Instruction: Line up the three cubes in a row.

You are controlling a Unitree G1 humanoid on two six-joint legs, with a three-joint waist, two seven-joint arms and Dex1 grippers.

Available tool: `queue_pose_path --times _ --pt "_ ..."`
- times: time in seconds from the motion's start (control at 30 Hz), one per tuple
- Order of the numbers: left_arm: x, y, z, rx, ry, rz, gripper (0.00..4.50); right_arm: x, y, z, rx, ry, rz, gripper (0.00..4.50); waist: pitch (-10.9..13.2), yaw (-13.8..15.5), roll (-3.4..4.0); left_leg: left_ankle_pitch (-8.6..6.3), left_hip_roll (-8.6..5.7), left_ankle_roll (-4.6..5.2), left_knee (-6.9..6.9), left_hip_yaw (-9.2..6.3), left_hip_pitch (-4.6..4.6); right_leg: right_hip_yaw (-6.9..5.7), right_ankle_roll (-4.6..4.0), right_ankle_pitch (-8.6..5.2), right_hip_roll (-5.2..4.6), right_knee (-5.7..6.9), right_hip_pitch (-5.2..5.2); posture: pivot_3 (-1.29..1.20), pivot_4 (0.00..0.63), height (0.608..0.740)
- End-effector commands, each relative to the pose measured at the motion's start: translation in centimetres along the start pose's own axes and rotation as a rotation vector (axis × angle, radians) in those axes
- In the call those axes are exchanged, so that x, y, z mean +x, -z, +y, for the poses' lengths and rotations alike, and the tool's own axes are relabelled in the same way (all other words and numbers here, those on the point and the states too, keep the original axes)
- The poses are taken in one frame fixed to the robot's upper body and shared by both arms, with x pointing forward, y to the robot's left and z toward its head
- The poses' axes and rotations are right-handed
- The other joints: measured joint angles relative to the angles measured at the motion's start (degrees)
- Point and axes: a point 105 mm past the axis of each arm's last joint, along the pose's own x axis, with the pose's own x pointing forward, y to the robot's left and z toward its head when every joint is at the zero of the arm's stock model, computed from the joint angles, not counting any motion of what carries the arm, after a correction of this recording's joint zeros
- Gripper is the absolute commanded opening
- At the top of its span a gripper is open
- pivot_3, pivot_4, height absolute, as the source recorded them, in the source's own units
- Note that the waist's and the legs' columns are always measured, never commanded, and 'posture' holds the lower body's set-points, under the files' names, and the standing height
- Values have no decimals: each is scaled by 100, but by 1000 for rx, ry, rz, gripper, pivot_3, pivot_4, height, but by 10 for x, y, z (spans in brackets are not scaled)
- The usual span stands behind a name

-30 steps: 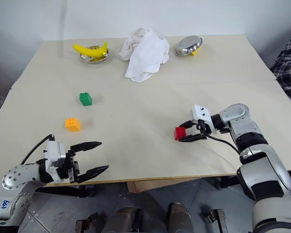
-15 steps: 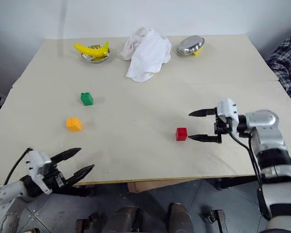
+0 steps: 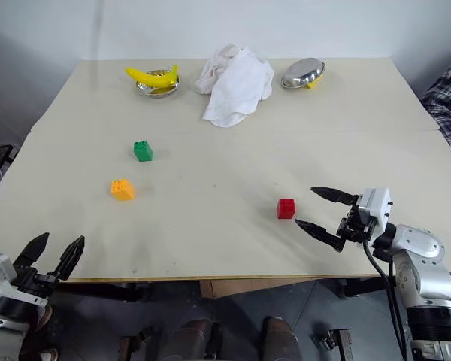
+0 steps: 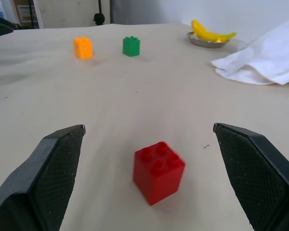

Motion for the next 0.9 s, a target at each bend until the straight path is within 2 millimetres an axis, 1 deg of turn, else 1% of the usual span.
queue_pose_path --times 0.03,0.1,0.2,0.23,0.3,0.33,0.43,0.5,0.57,0.63,0.73,0.9 --pt "19 -30 0 56 -3 -27 4500 -2 -9 1 -25 -7 -17 4475 0 12 0 0 0 0 0 -2 -1 -1 0 0 0 1 0 0 150 740" --pt "38 -46 -6 79 31 -14 4500 -2 -9 1 -20 -4 -17 4475 0 11 -1 1 0 0 1 -6 -1 -2 0 0 0 4 0 0 150 740" --pt "77 -72 -24 112 104 44 4500 2 -15 -1 -18 -9 -32 4475 -1 12 -2 3 -3 1 2 -8 0 -1 0 0 0 11 1 0 150 740" --pt "88 -78 -29 101 117 70 4500 4 -18 -3 -23 -10 -43 4475 0 10 -2 3 -5 1 2 -8 1 -1 0 0 0 15 0 0 150 740" --pt "107 -82 -35 109 121 149 4500 8 -24 -5 -30 -8 -61 4475 -1 -12 -1 4 -8 1 3 -9 2 0 1 1 0 22 -2 0 150 740" --pt "113 -83 -36 102 115 178 4500 9 -26 -6 -33 -7 -68 4475 -1 -28 -1 3 -10 1 1 -9 3 0 1 1 0 50 -4 0 150 740" --pt "136 -85 -41 87 95 263 4500 12 -30 -7 -41 -9 -79 4475 -1 -76 -1 1 -11 -3 -10 -8 3 -1 2 1 5 69 -23 0 150 740" --pt "157 -83 -40 64 39 333 4500 15 -32 -5 -43 -16 -86 4475 2 -72 -5 0 -9 -5 -13 -8 -7 -3 2 1 13 73 -39 0 150 740" --pt "174 -84 -42 24 3 354 4500 18 -34 -3 -43 -22 -92 4475 5 -56 -11 2 -9 -7 -5 -7 -9 -6 2 1 18 82 -41 0 150 740" --pt "183 -83 -43 23 -18 377 4500 19 -34 -3 -43 -22 -94 4475 6 -40 -12 2 -13 -7 1 -6 -11 -6 2 1 18 86 -41 0 150 740" --pt "201 -74 -52 53 -41 421 4500 17 -34 0 -40 -15 -99 4475 8 -17 -16 2 -15 -7 1 -4 -11 -6 2 1 18 87 -44 0 150 740" --pt "215 -67 -47 94 -106 426 4500 17 -32 4 -29 -16 -103 4475 10 -8 -19 2 -15 -8 3 1 -11 -10 3 1 20 87 -45 0 150 740"
